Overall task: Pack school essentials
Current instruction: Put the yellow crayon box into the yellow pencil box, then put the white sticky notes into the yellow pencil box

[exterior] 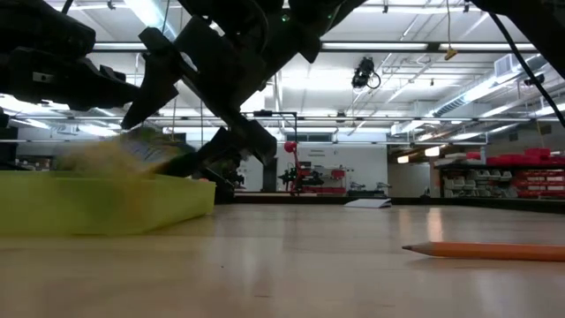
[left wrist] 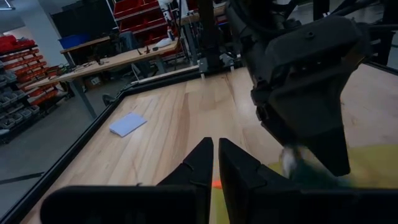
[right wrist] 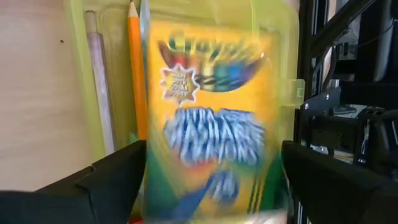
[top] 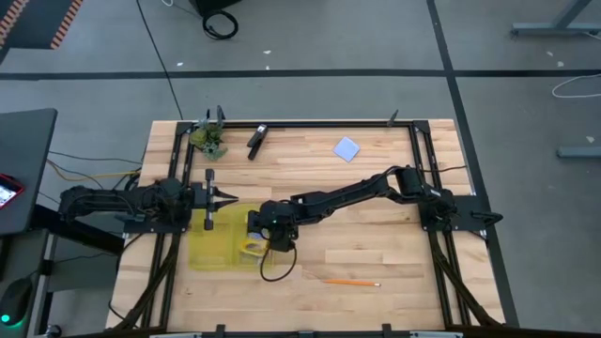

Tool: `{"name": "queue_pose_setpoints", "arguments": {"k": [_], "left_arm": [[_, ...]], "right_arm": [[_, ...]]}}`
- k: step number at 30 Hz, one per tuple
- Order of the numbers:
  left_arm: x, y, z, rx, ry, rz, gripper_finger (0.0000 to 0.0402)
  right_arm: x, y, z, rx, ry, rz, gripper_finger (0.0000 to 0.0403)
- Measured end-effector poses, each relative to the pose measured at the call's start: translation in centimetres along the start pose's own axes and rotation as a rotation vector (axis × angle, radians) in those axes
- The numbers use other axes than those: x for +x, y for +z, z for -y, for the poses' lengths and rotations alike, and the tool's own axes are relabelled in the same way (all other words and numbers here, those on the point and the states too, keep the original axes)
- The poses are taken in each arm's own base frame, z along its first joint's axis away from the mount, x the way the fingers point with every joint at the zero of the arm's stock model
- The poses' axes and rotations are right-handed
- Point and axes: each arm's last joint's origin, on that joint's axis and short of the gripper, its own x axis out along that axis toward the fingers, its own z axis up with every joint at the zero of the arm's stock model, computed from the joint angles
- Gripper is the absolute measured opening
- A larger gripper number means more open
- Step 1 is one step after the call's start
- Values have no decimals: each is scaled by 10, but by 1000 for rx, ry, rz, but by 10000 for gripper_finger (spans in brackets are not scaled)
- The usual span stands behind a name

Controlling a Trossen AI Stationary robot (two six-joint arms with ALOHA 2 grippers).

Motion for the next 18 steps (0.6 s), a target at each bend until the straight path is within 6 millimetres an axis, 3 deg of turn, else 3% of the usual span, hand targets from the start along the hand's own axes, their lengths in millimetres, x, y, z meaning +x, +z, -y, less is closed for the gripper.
{"name": "queue_pose_setpoints", "arguments": {"k": [10,18], "left_arm": [[0,0,0,0,0,0,27],[0,0,0,1,0,0,35]], "right_arm": [[-1,1,1,-5,-10,-43,396],[-9,2,20,-8,-86,-130,396]]}}
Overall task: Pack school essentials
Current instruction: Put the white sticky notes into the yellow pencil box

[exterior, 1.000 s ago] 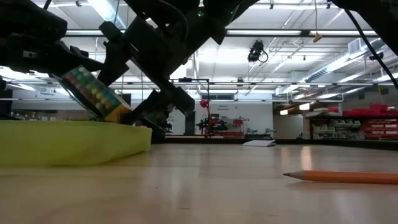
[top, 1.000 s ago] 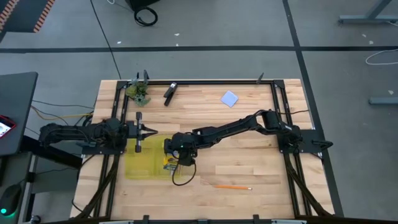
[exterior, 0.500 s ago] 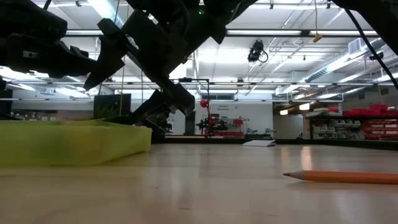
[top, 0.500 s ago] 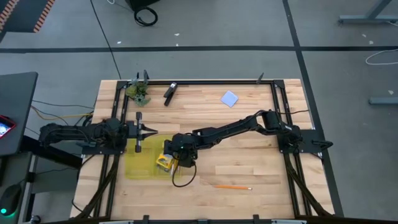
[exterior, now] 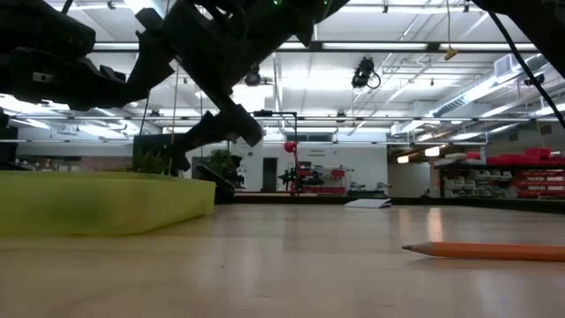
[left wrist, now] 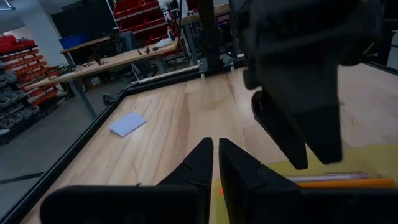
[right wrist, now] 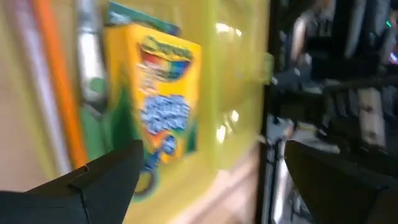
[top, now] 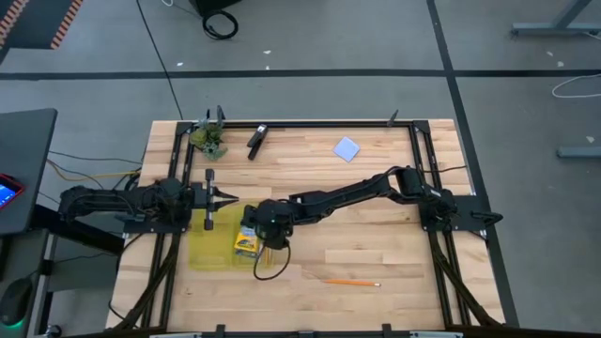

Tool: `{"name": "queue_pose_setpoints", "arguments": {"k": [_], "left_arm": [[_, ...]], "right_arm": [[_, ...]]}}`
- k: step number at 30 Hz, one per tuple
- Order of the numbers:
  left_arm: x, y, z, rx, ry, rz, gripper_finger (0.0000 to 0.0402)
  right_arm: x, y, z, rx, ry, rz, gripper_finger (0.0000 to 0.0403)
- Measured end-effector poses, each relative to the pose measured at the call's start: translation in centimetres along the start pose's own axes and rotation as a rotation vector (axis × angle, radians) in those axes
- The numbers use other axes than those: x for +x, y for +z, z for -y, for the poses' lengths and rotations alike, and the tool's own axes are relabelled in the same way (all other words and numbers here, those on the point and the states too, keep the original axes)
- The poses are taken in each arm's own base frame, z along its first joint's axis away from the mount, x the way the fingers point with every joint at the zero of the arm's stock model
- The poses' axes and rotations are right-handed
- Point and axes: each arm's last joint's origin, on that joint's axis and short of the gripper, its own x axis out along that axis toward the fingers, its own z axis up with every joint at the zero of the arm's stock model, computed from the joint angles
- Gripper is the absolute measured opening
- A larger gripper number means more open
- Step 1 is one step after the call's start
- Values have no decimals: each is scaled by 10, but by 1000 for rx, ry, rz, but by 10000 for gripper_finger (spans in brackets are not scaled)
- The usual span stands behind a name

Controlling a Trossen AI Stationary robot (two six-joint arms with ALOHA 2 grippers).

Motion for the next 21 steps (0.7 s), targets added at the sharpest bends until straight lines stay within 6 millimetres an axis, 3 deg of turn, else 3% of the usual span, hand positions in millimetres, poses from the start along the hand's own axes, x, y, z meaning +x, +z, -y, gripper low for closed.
{"name": "queue_pose_setpoints", "arguments": {"k": [14,21], "left_arm": [[0,0,0,-1,0,0,27],[0,0,0,-1,0,0,36]], "right_arm": [[-2,-33,0,264,-12,-338,396],[-12,-65,4,443,-62,-530,396]]}}
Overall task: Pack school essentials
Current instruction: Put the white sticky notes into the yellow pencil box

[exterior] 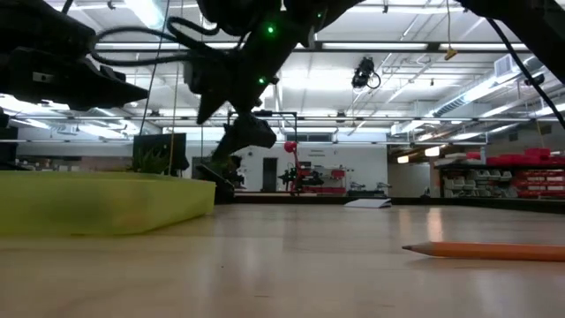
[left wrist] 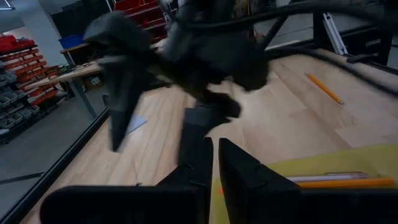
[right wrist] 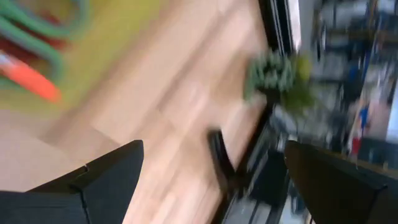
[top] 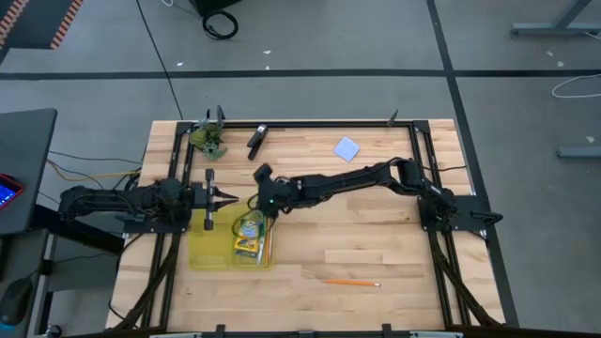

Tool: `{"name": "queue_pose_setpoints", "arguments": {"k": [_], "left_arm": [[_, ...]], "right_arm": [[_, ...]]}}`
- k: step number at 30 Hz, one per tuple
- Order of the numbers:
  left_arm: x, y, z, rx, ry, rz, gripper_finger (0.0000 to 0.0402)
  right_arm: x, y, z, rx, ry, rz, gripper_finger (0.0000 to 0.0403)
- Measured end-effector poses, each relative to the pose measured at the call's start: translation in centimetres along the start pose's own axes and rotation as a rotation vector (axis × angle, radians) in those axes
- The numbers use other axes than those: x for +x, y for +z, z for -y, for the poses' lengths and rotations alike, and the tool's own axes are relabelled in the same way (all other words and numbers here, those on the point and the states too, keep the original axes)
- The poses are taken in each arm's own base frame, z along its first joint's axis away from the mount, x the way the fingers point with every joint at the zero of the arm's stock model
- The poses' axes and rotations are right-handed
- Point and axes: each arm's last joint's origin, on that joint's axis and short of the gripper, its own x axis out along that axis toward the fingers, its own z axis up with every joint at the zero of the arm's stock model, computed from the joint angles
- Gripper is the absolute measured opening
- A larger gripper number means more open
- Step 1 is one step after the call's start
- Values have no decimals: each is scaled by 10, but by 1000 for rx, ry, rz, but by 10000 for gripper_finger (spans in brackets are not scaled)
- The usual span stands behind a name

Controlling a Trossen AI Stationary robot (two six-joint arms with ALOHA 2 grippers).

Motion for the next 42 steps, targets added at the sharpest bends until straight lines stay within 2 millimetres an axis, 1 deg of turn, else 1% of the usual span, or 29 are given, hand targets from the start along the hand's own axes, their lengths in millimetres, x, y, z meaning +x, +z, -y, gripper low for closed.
{"name": "queue_pose_setpoints", "arguments": {"k": [4,9,12,18,23,29,31,35,38,42], "left_arm": [[0,0,0,0,0,0,32],[0,0,0,0,1,0,26],[0,0,0,0,1,0,27],[0,0,0,0,1,1,35],[0,0,0,0,0,-1,32],[0,0,0,0,0,-1,26],[0,0,0,0,0,0,28],[0,0,0,0,0,-1,34],[0,0,0,0,0,0,36],[0,0,0,0,0,0,31]], "right_arm": [[10,-22,4,81,23,-118,395],[21,-50,7,171,88,-222,391],[23,-66,13,227,114,-270,383],[16,-101,30,356,183,-333,369],[14,-133,46,556,247,-340,367],[28,-180,54,824,334,-374,367],[32,-197,54,922,369,-391,367],[36,-234,54,1138,500,-415,367],[39,-260,48,1277,565,-472,367],[40,-291,43,1444,606,-547,367]]}}
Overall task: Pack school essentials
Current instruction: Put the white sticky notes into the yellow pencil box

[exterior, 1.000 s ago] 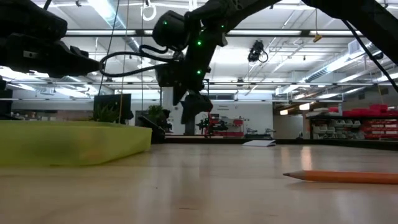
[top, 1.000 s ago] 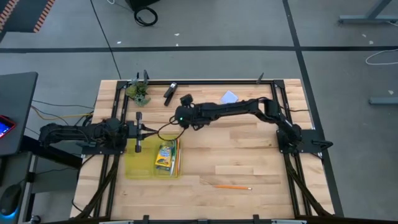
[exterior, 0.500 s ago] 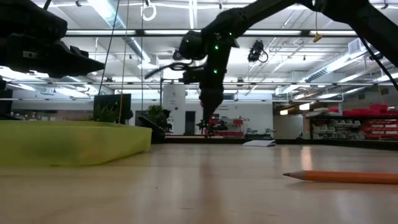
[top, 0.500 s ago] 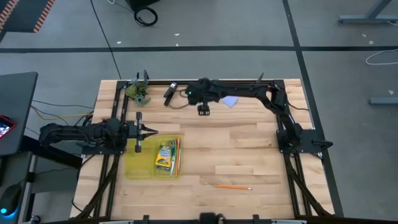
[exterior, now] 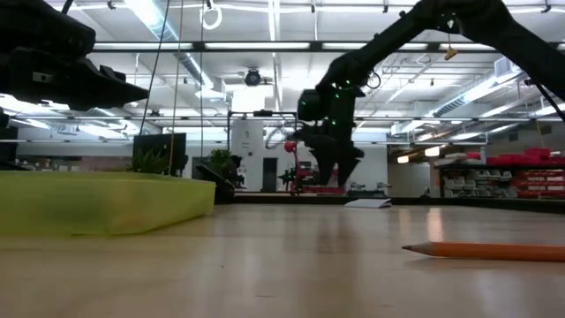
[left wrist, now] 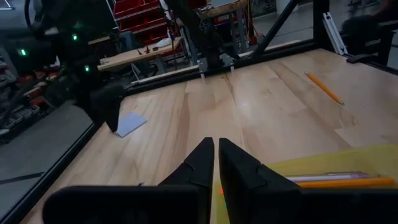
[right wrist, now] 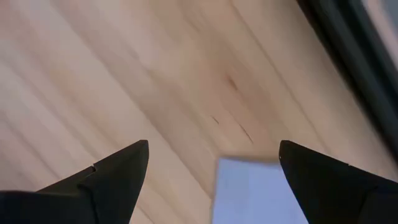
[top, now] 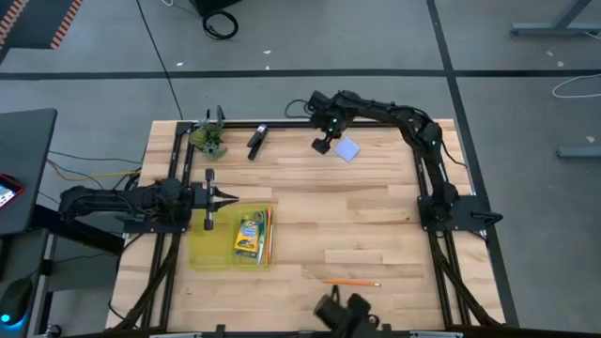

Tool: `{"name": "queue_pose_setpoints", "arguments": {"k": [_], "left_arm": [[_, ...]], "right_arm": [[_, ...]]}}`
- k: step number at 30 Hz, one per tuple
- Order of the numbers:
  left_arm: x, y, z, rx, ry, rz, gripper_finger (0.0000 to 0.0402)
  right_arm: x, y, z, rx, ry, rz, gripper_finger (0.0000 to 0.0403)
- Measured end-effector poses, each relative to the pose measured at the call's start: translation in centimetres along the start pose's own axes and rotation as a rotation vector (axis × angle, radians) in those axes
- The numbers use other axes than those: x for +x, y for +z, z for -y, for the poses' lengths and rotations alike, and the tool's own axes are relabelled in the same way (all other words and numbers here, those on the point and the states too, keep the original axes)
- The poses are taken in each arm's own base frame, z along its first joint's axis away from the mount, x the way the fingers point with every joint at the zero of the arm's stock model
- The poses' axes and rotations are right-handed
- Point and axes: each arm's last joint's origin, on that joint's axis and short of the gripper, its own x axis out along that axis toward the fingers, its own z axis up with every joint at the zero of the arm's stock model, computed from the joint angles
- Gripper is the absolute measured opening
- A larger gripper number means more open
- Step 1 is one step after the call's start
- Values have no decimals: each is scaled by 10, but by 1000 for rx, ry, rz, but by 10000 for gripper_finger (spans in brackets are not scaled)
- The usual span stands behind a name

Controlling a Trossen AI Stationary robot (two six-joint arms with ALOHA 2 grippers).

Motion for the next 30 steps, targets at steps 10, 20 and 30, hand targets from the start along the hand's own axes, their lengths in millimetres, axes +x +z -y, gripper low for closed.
{"name": "queue_pose_setpoints", "arguments": {"k": [10,20,30], "left_arm": [[0,0,0,0,0,0,26],[0,0,0,0,0,1,34],[0,0,0,0,0,1,29]], "right_arm": [[7,-19,53,229,59,-140,367],[15,-36,91,347,156,-199,367],[20,-41,88,341,264,-221,367]]}}
